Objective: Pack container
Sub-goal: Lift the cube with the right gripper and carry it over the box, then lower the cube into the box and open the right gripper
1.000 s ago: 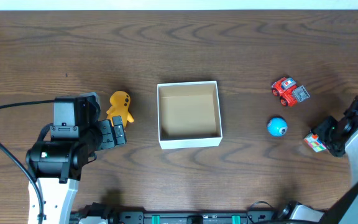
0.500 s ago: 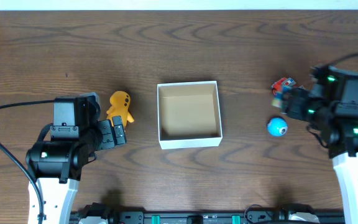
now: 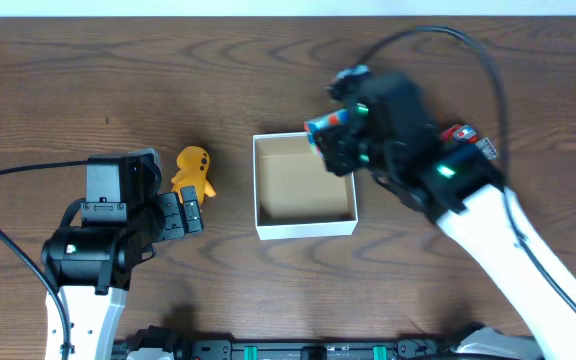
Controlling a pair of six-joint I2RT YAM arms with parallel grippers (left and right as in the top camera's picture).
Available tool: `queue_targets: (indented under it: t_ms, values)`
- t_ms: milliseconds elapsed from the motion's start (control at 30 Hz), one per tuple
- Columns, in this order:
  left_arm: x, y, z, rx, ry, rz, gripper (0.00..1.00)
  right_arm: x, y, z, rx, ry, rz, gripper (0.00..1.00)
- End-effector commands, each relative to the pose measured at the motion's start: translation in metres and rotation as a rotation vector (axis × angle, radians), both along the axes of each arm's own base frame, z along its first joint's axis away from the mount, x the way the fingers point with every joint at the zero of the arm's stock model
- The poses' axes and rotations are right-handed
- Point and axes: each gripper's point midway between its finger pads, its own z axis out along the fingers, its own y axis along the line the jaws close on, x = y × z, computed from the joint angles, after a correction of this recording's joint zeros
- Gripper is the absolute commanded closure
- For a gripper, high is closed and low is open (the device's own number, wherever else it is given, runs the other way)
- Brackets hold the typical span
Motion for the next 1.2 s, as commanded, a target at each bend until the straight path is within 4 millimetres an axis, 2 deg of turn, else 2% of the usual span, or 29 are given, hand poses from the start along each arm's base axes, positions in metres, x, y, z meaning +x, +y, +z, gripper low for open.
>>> queue_targets:
  t_ms: [0, 200, 300, 567, 700, 833, 867, 933, 1067, 1167]
  values:
    - [0.003, 0.004, 0.007, 0.02, -0.019, 0.005, 0.02, 0.019, 0.002, -0.029, -0.027, 0.06, -0.103, 0.99]
    - [0.003, 0.004, 0.007, 0.02, -0.019, 0.005, 0.02, 0.026, 0.007, -0.088, -0.08, 0.201, -0.158, 0.99]
    - [0.003, 0.004, 0.007, 0.02, -0.02, 0.005, 0.02, 0.027, 0.008, -0.11, -0.11, 0.247, -0.167, 0.99]
    - [0.003, 0.004, 0.007, 0.02, -0.019, 0.005, 0.02, 0.033, 0.0, -0.16, -0.166, 0.339, -0.257, 0.99]
    - [0.003, 0.004, 0.007, 0.02, -0.019, 0.005, 0.02, 0.034, -0.005, -0.178, -0.199, 0.361, -0.294, 0.97]
    - [0.003, 0.004, 0.007, 0.02, -0.019, 0.005, 0.02, 0.034, -0.006, -0.192, -0.218, 0.387, -0.306, 0.88]
    - [0.003, 0.004, 0.007, 0.02, -0.019, 0.005, 0.02, 0.033, -0.006, -0.193, -0.219, 0.388, -0.306, 0.83]
    - [0.003, 0.004, 0.007, 0.02, -0.019, 0.005, 0.02, 0.034, -0.006, -0.193, -0.218, 0.387, -0.307, 0.66]
    - [0.003, 0.004, 0.007, 0.02, -0.019, 0.005, 0.02, 0.037, -0.004, -0.191, -0.207, 0.375, -0.305, 0.38]
    - [0.003, 0.004, 0.007, 0.02, -0.019, 0.005, 0.02, 0.038, -0.003, -0.191, -0.204, 0.372, -0.306, 0.36]
